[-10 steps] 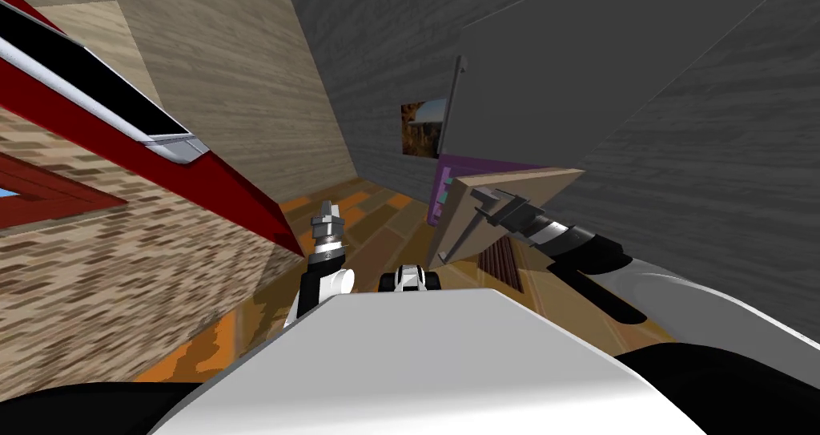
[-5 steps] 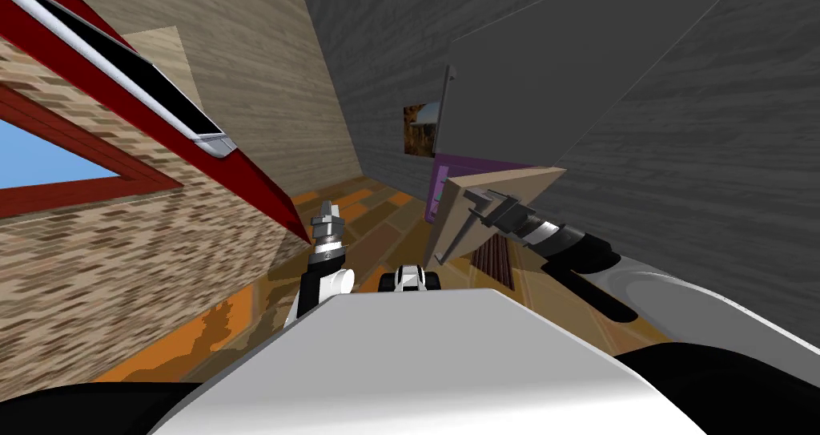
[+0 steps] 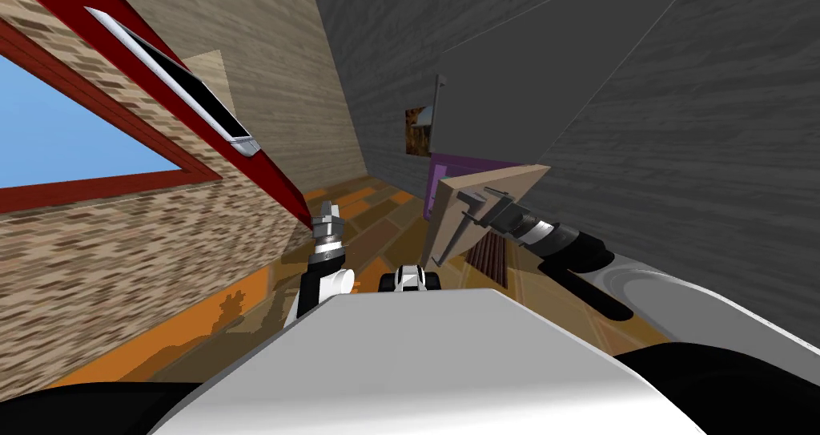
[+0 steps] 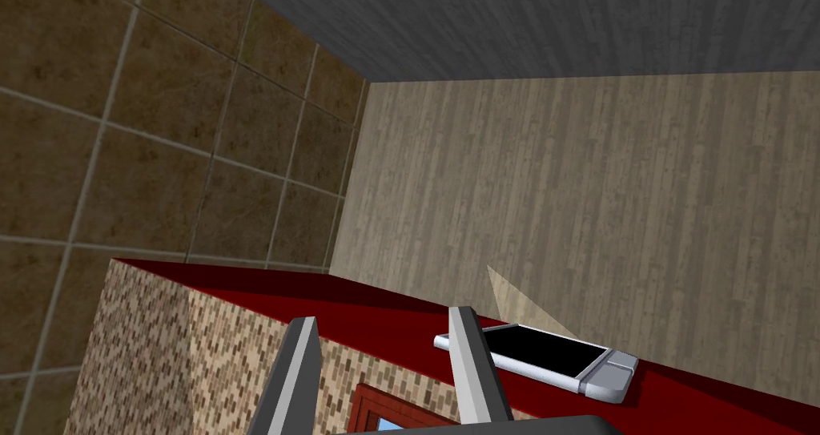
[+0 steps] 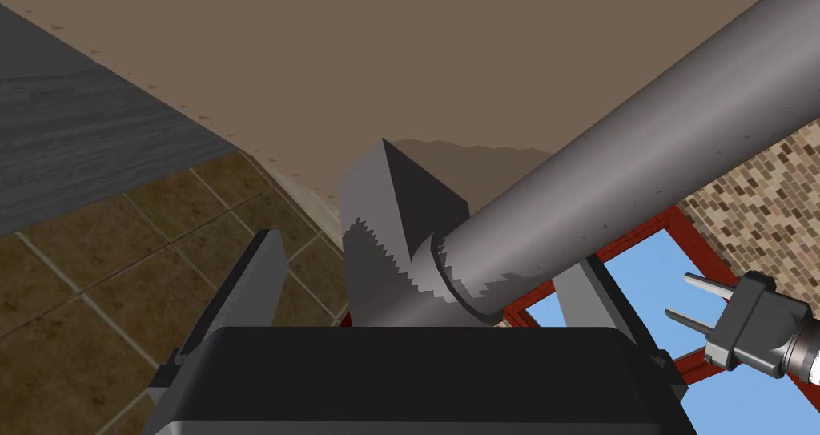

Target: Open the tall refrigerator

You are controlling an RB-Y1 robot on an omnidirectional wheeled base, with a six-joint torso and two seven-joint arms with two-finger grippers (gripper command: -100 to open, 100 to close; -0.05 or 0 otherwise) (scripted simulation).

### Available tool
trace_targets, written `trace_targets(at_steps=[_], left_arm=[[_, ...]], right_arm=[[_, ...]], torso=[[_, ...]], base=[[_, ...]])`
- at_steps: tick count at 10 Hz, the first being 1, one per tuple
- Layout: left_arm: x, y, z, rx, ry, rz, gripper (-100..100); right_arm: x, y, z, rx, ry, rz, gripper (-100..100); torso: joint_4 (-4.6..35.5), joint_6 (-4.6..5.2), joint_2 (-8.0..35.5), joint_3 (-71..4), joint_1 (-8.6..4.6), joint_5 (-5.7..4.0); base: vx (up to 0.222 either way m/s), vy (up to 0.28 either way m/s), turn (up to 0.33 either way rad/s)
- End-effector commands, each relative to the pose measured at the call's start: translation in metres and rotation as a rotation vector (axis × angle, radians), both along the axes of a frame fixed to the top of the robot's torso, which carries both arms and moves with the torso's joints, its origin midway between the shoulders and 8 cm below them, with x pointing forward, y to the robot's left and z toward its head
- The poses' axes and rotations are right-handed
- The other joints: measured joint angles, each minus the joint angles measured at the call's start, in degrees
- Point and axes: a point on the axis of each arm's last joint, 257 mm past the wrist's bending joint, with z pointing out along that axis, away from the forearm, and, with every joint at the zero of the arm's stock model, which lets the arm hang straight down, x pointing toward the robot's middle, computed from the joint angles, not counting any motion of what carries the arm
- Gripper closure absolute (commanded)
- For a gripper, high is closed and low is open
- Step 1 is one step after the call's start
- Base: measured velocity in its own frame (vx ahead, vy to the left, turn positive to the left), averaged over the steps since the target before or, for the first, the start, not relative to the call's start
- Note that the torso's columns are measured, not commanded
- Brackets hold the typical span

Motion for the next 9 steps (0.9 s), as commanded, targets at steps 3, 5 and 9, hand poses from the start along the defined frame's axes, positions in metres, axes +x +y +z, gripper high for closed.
trace_targets(at_steps=[3, 5, 9], left_arm=[[0.0, 0.0, 0.0, 0.0, 0.0, 0.0, 0], [0.0, 0.0, 0.0, 0.0, 0.0, 0.0, 0], [0.0, 0.0, 0.0, 0.0, 0.0, 0.0, 0]], right_arm=[[0.005, -0.008, 0.019, -0.004, 0.004, -0.004, -100], [0.008, -0.009, 0.03, -0.006, 0.004, -0.001, -100], [0.011, -0.009, 0.049, -0.008, 0.001, 0.007, -100]], torso=[[0.0, -0.12, 0.2, 0.1, 0.2, 0.09], [0.2, -0.06, 0.6, 0.3, -0.13, 0.0], [0.5, 0.0, 0.7, 0.3, 0.03, 0.23]], base=[[0.023, 0.054, -0.018], [0.001, 0.02, -0.002], [-0.014, 0.018, -0.01]])
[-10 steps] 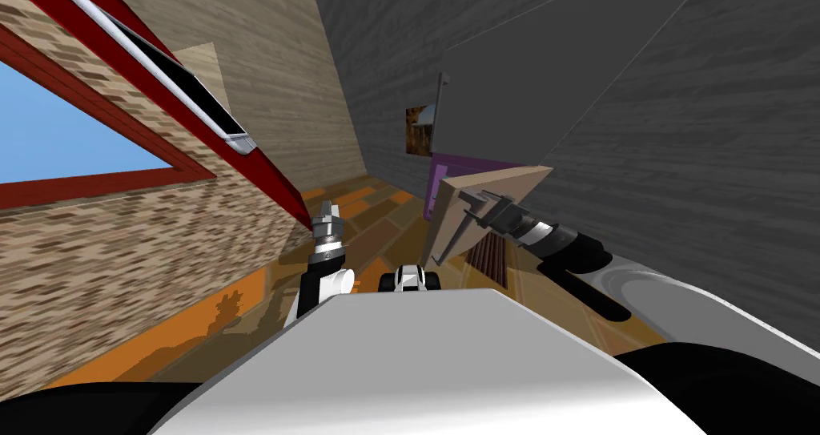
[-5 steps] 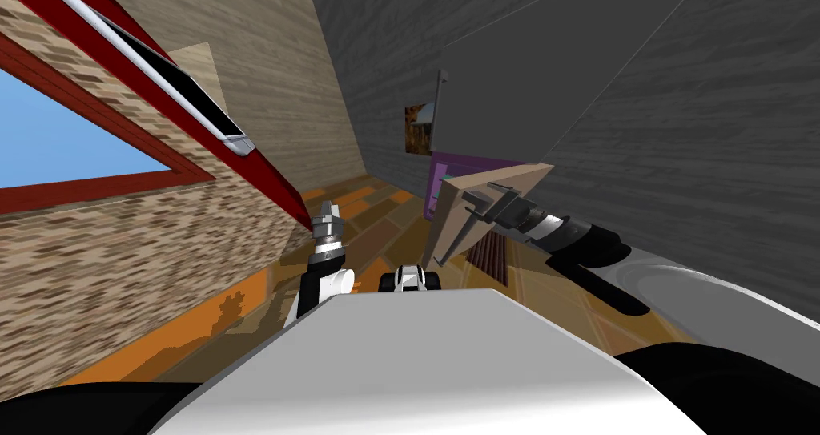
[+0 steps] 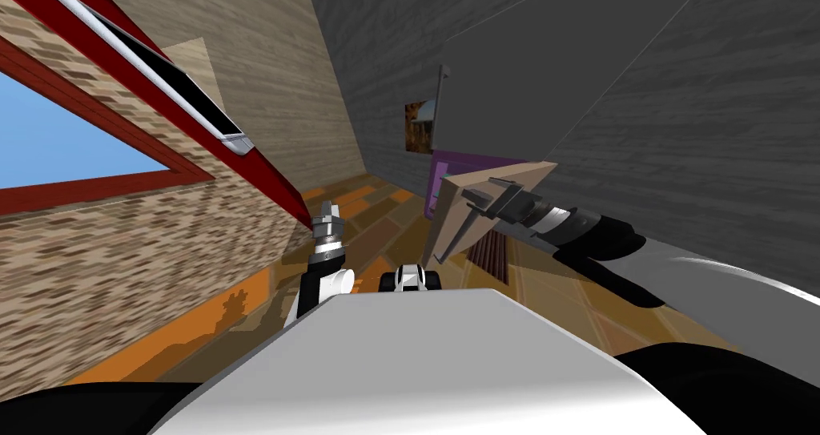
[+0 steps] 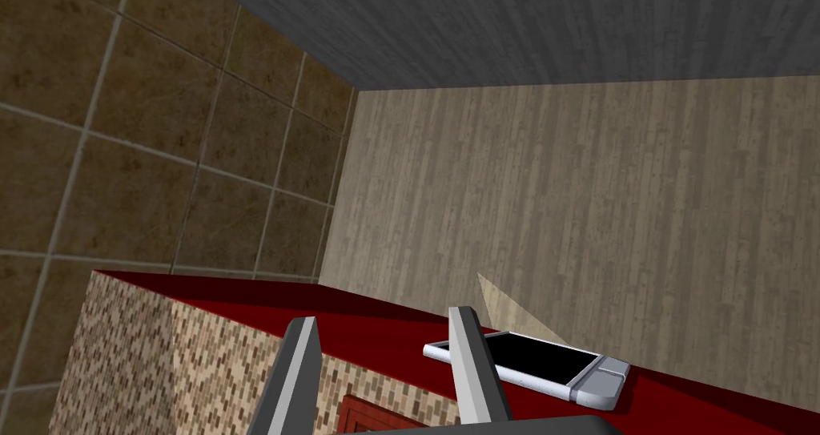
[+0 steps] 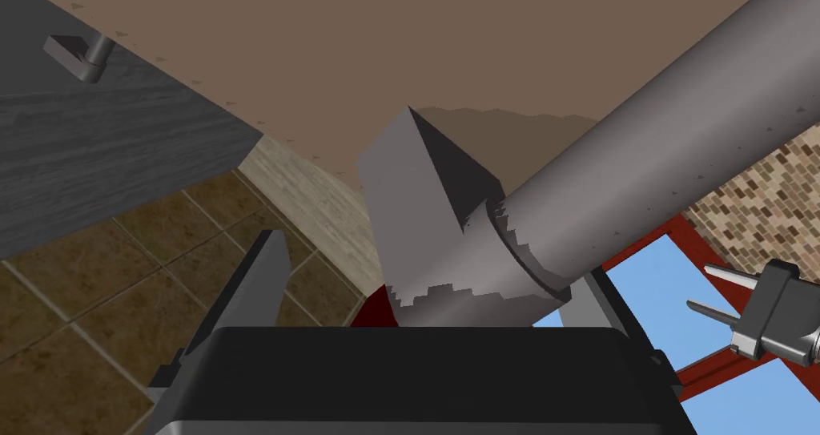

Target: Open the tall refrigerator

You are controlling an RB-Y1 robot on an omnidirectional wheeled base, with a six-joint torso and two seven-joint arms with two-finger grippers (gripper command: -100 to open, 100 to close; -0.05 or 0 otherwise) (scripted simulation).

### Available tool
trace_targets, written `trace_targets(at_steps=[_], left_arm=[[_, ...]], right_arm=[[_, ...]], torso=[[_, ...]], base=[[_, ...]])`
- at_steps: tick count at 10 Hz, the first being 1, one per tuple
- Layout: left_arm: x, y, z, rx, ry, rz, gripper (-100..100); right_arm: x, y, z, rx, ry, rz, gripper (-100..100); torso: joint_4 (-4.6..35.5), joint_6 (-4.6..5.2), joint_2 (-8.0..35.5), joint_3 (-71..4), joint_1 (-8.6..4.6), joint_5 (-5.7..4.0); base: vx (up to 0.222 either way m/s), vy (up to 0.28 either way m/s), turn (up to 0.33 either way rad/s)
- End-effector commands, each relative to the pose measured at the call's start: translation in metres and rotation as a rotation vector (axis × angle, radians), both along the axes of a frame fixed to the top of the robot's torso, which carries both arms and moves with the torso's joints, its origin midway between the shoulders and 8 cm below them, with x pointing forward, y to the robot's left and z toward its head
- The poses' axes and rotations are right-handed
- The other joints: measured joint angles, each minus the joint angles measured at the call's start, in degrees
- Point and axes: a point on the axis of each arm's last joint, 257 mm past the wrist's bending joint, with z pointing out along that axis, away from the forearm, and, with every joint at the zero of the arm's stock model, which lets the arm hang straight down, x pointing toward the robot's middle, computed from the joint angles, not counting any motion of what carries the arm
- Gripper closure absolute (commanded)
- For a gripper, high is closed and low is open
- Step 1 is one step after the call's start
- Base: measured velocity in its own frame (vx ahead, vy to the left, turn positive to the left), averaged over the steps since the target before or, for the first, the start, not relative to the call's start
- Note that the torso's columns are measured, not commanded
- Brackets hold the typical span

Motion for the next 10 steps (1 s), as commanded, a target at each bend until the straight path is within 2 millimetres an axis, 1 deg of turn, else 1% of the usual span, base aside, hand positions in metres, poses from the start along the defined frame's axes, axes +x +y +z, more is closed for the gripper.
trace_targets(at_steps=[1, 2, 4, 5, 10], left_arm=[[0.0, 0.0, 0.0, 0.0, 0.0, 0.0, 0], [0.0, 0.0, 0.0, 0.0, 0.0, 0.0, 0], [0.0, 0.0, 0.0, 0.0, 0.0, 0.0, 0], [0.0, 0.0, 0.0, 0.0, 0.0, 0.0, 0], [0.0, 0.0, 0.0, 0.0, 0.0, 0.0, 0]], right_arm=[[0.0031, -0.0019, 0.0161, 0.002, -0.024, -0.004, -100], [0.0042, -0.0011, 0.0226, 0.002, -0.026, 0.0, -100], [0.0047, 0.0, 0.0218, 0.008, -0.025, 0.0, -100], [0.0045, -0.0001, 0.0217, 0.006, -0.025, 0.0, 0], [0.0045, 0.0, 0.0217, 0.006, -0.025, 0.0, 0]], torso=[[0.1, 0.0, 0.0, -0.1, 0.03, 0.07], [0.0, -0.03, -0.1, 0.0, 0.04, 0.01], [-0.4, -0.09, -0.2, 0.0, 0.05, -0.2], [-0.4, -0.1, -0.2, 0.0, 0.06, -0.2], [-0.4, -0.1, -0.2, 0.0, 0.08, -0.19]], base=[[-0.003, 0.011, -0.013], [0.006, 0.001, -0.016], [0.0, 0.0, 0.0], [0.0, 0.0, 0.0], [0.0, 0.0, 0.0]])
